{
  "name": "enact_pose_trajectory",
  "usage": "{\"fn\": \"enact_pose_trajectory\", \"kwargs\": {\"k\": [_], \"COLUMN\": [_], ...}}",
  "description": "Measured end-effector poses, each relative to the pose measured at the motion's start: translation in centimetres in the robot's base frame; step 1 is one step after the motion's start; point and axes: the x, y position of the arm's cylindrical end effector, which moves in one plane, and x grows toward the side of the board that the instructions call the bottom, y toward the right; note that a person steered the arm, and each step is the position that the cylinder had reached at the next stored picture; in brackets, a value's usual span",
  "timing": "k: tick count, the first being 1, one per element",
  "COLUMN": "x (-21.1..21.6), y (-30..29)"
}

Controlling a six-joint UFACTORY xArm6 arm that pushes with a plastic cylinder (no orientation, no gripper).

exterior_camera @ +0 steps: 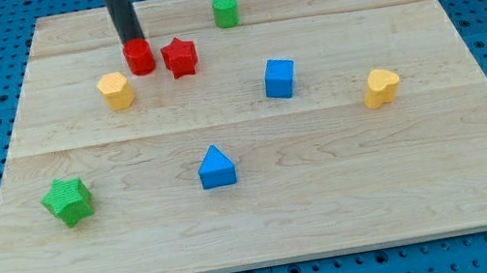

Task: Slide the green circle towards the top left

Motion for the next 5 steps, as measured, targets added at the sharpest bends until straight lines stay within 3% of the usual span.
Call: {"fn": "enact_pose_trajectory", "kwargs": {"k": [2,3,4,5], "x": [0.1,-2.8,-3.4,-3.6], "y": [12.9,14.4,13.2,16.5]}}
